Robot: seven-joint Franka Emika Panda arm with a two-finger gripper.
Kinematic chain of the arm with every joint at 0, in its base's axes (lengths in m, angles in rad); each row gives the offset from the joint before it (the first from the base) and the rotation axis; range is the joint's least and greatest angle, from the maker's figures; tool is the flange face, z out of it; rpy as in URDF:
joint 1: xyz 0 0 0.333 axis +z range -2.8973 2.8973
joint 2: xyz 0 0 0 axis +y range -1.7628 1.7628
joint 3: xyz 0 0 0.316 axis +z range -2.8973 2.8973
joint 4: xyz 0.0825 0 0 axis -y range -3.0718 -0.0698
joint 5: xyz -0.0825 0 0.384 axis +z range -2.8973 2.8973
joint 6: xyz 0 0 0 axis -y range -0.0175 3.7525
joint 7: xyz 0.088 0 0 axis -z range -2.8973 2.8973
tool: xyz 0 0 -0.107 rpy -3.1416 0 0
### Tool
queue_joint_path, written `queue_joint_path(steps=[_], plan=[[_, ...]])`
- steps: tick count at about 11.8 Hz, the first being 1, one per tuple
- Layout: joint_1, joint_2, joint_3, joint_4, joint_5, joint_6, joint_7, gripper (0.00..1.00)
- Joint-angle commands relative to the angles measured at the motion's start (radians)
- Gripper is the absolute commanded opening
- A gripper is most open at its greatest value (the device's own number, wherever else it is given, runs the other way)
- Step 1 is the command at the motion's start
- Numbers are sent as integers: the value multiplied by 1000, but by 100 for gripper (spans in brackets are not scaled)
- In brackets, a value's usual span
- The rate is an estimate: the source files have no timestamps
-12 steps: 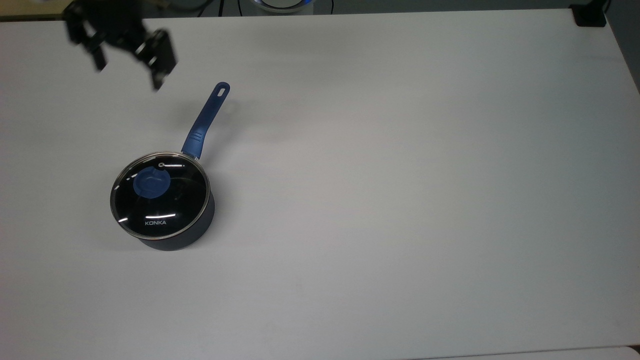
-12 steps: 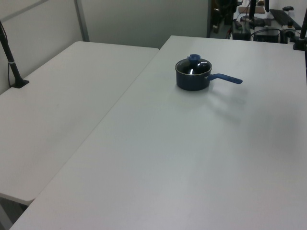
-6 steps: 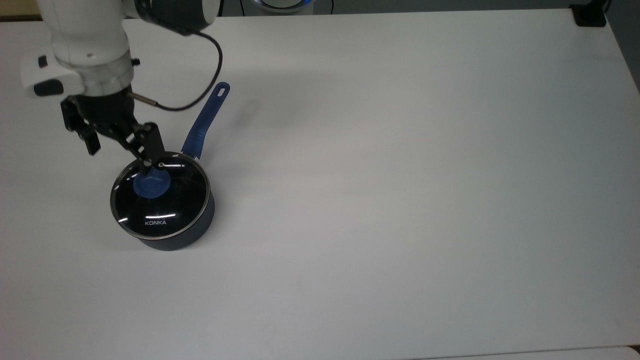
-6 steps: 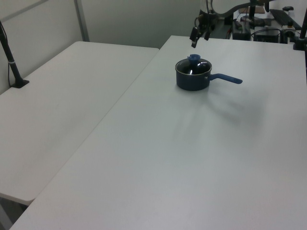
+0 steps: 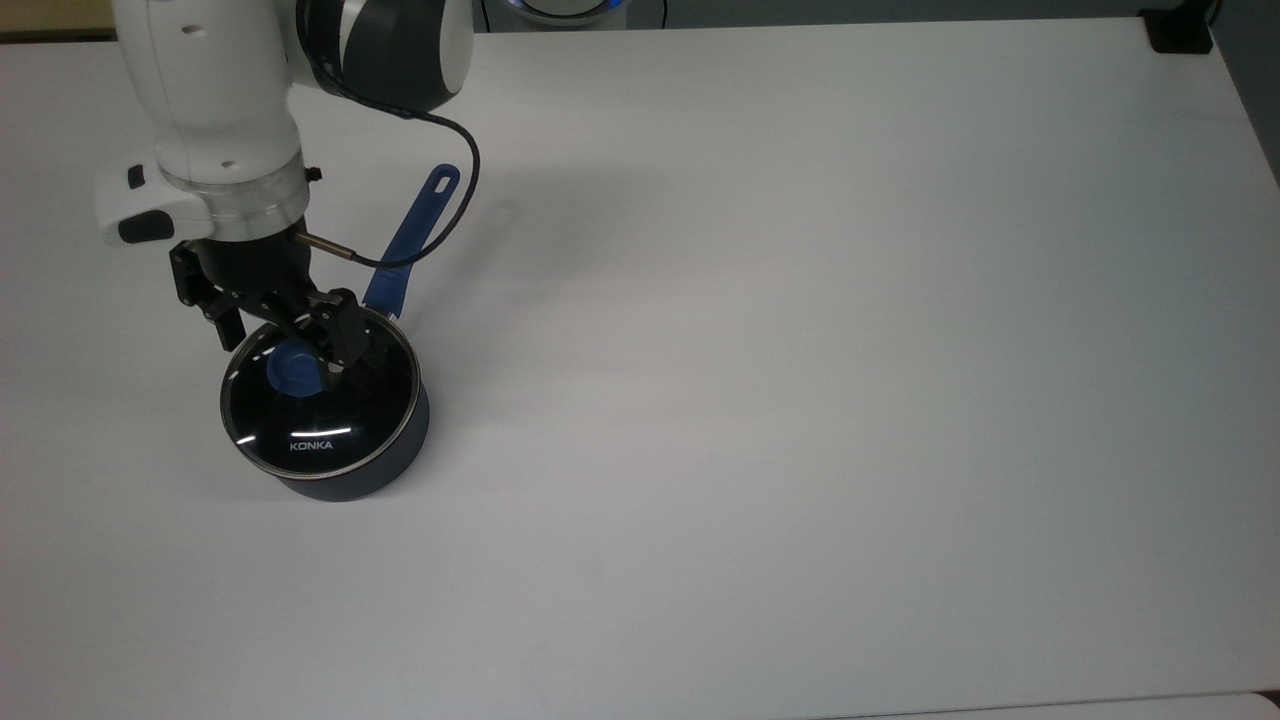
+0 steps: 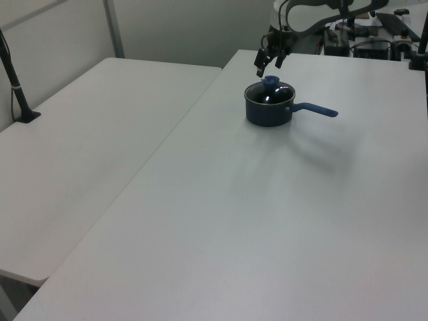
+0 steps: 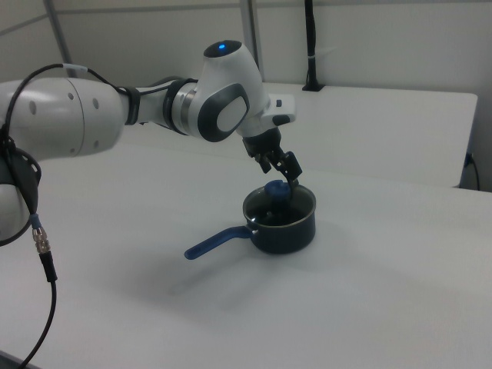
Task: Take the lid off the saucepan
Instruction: 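Lower the gripper around the blue knob of the glass lid, then close the gripper on the blue knob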
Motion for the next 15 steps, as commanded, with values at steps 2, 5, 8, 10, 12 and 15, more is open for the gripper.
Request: queue_joint_path(steps=[2, 5, 8, 10, 12, 15], plan=[[21, 7, -4, -17, -19, 11, 13, 100], [26, 5, -6, -34, -53, 10, 13, 100], [27, 7, -6, -54, -80, 11, 16, 100], [35, 8, -4, -57, -85, 11, 26, 97], [35, 8, -4, -58, -82, 8, 27, 85], [35, 7, -4, -58, -82, 7, 49, 78]])
